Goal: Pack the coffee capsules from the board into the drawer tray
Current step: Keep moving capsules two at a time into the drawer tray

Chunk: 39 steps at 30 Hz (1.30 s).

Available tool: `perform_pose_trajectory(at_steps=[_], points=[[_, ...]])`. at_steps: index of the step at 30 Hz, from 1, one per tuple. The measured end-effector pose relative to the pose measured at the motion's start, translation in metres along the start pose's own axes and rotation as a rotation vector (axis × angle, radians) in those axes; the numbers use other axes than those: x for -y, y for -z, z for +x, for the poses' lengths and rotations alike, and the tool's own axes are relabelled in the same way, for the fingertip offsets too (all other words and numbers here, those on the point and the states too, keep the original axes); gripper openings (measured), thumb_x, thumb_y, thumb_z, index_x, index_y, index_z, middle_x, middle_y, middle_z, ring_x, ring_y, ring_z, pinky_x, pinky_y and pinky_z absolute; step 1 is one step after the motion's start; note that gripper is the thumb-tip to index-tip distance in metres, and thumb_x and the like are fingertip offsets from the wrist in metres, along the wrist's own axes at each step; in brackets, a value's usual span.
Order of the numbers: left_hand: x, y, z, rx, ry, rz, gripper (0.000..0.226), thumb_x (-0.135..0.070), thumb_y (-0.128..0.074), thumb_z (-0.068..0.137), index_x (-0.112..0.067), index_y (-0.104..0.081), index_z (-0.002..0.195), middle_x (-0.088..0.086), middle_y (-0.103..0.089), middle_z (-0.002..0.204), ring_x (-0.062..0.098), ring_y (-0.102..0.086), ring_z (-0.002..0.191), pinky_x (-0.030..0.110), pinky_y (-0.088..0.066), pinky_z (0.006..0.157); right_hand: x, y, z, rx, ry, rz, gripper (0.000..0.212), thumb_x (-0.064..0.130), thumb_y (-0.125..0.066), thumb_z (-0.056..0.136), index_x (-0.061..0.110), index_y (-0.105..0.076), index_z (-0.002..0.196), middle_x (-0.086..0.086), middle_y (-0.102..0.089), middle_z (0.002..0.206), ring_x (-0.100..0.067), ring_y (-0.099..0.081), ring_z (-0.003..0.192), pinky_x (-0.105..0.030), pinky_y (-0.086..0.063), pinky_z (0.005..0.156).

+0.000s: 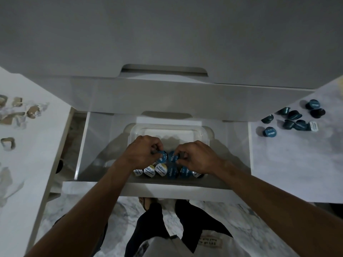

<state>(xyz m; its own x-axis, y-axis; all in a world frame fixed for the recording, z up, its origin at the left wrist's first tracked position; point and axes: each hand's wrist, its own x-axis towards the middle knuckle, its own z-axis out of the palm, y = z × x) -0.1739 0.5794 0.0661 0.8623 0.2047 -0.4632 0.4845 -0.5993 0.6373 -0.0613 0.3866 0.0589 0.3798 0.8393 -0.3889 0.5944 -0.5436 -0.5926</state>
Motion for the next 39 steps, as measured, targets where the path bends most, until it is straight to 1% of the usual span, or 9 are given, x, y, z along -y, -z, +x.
perform_pose_trajectory(at_steps=[8, 14, 16, 18, 22, 27, 28, 32, 39], points=[[-0.004, 0.0, -0.004, -0.021, 0.001, 0.041, 0.016, -0.016, -0.075, 0.076, -0.026, -0.069, 0.086, -0.012, -0.069, 0.085, 0.004, -0.065, 0.083, 0.038, -0.058, 0.077, -0.001, -0.001, -0.003, -0.03, 0.03, 0.047, 0.027, 0.03, -0.069, 0.086, 0.029, -0.066, 0.112, 0.001, -0.073, 0.099, -0.013, -0.066, 0.088, -0.032, -0.055, 0.076], [-0.016, 0.004, -0.023, -0.214, -0.005, 0.002, 0.03, -0.026, -0.08, 0.076, -0.024, -0.068, 0.104, -0.012, -0.069, 0.095, 0.002, -0.059, 0.082, 0.021, -0.052, 0.076, 0.003, 0.011, -0.01, -0.25, -0.004, 0.287, 0.038, 0.031, -0.074, 0.082, 0.028, -0.063, 0.118, 0.008, -0.07, 0.108, -0.006, -0.065, 0.083, -0.026, -0.054, 0.077], [-0.025, 0.009, -0.033, -0.273, -0.004, 0.0, 0.031, -0.027, -0.08, 0.077, -0.024, -0.068, 0.106, -0.013, -0.069, 0.094, 0.001, -0.061, 0.082, 0.006, -0.046, 0.071, 0.009, 0.016, -0.018, -0.32, -0.019, 0.377, 0.043, 0.03, -0.076, 0.081, 0.025, -0.062, 0.121, 0.009, -0.068, 0.108, -0.003, -0.066, 0.082, -0.021, -0.053, 0.077], [-0.035, 0.013, -0.043, -0.319, -0.015, -0.027, 0.032, -0.026, -0.08, 0.078, -0.022, -0.069, 0.107, -0.01, -0.07, 0.095, 0.002, -0.062, 0.084, 0.001, -0.043, 0.068, 0.017, 0.023, -0.028, -0.385, -0.031, 0.464, 0.045, 0.033, -0.077, 0.08, 0.025, -0.062, 0.122, 0.013, -0.066, 0.104, 0.0, -0.065, 0.078, -0.016, -0.052, 0.073], [-0.051, 0.016, -0.061, -0.371, -0.088, -0.06, 0.031, -0.03, -0.079, 0.078, -0.022, -0.069, 0.107, -0.009, -0.07, 0.094, 0.003, -0.064, 0.084, 0.002, -0.044, 0.068, 0.037, 0.033, -0.057, -0.544, -0.088, 0.57, 0.046, 0.036, -0.079, 0.079, 0.023, -0.062, 0.12, 0.009, -0.067, 0.102, 0.003, -0.063, 0.077, -0.006, -0.047, 0.067], [-0.082, -0.003, -0.073, -0.431, -0.215, -0.113, 0.025, -0.026, -0.08, 0.077, -0.024, -0.07, 0.099, -0.011, -0.071, 0.085, -0.001, -0.066, 0.077, 0.015, -0.052, 0.075, 0.049, 0.027, -0.12, -0.701, -0.208, 0.612, 0.045, 0.037, -0.078, 0.079, 0.023, -0.063, 0.119, 0.005, -0.07, 0.102, 0.0, -0.065, 0.075, -0.006, -0.048, 0.065], [-0.093, -0.01, -0.076, -0.439, -0.245, -0.127, 0.024, -0.025, -0.08, 0.077, -0.024, -0.07, 0.098, -0.011, -0.071, 0.084, -0.002, -0.065, 0.076, 0.013, -0.051, 0.073, 0.047, 0.025, -0.134, -0.731, -0.226, 0.604, 0.046, 0.038, -0.078, 0.079, 0.022, -0.063, 0.119, 0.005, -0.07, 0.102, 0.0, -0.066, 0.077, -0.005, -0.048, 0.066], [-0.149, -0.045, -0.086, -0.427, -0.375, -0.203, 0.021, -0.02, -0.079, 0.078, -0.022, -0.071, 0.098, -0.01, -0.071, 0.083, -0.004, -0.064, 0.081, 0.003, -0.044, 0.065, 0.03, 0.028, -0.194, -0.846, -0.29, 0.587, 0.046, 0.04, -0.077, 0.079, 0.021, -0.064, 0.119, 0.006, -0.07, 0.101, 0.001, -0.067, 0.077, -0.007, -0.049, 0.065], [-0.26, -0.098, -0.069, -0.31, -0.526, -0.204, 0.021, -0.024, -0.078, 0.079, -0.023, -0.071, 0.1, -0.011, -0.071, 0.087, 0.001, -0.065, 0.079, 0.011, -0.049, 0.073, -0.041, 0.062, -0.292, -1.024, -0.41, 0.546, 0.044, 0.041, -0.075, 0.081, 0.024, -0.064, 0.12, 0.007, -0.07, 0.101, 0.008, -0.064, 0.076, -0.007, -0.048, 0.061]])
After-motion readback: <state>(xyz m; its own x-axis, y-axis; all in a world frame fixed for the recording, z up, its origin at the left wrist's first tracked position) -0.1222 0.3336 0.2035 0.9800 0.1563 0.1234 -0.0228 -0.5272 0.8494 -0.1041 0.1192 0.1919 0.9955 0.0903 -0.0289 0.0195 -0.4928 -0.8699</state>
